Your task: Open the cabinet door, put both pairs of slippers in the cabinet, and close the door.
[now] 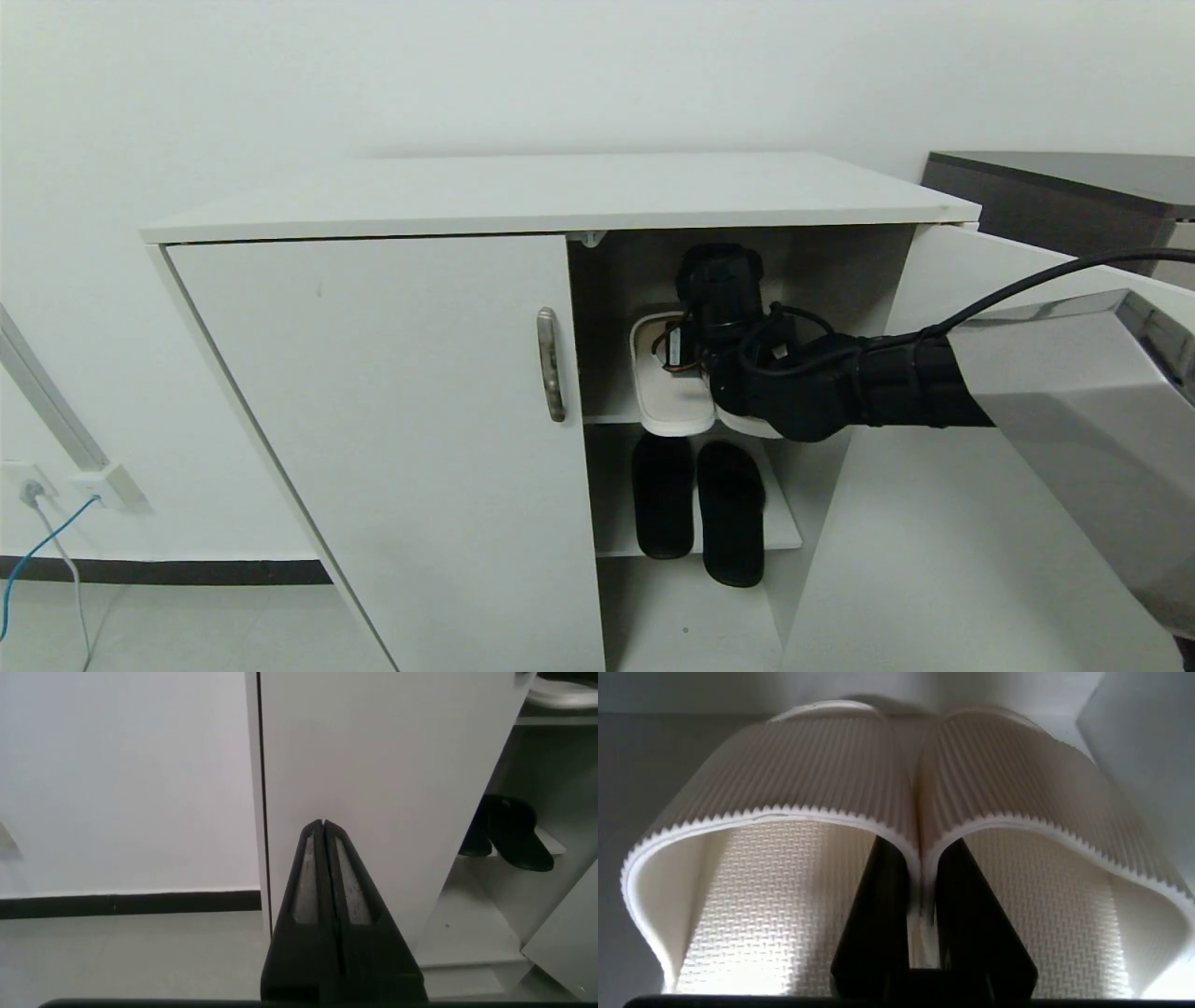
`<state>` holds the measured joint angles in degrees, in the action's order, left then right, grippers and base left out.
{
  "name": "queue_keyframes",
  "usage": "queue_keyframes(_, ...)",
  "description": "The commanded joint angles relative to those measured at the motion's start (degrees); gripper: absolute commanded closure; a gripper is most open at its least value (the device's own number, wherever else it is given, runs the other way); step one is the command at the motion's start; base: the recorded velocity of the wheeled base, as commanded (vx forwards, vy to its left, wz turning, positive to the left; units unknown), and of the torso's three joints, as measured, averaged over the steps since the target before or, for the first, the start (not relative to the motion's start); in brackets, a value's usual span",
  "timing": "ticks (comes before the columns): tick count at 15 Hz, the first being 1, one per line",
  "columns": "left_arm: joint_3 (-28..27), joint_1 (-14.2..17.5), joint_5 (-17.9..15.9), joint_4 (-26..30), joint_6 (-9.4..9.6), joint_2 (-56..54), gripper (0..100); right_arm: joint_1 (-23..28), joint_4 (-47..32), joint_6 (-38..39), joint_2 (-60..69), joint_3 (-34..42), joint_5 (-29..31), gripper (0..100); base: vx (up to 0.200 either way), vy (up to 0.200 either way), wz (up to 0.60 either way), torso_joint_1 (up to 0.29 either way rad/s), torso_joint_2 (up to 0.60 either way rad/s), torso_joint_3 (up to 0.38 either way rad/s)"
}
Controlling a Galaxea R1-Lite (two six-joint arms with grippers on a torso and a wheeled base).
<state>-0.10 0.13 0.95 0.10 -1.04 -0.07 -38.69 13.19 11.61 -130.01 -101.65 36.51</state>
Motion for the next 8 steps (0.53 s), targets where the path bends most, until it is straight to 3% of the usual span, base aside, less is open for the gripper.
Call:
queue_keyframes(1,0.0,0.0,0.0,0.1,-0.02,0.1,100,0.2,0.0,0.0,-1.5,-1.0,0.0,100,0.0,0.0,0.0,0.0,0.0,0.0)
queue_keyframes(8,0.0,0.0,0.0,0.0,-0.02,0.1,100,0.2,0.0,0.0,-1.6,-1.0,0.0,100,0.0,0.0,0.0,0.0,0.0,0.0)
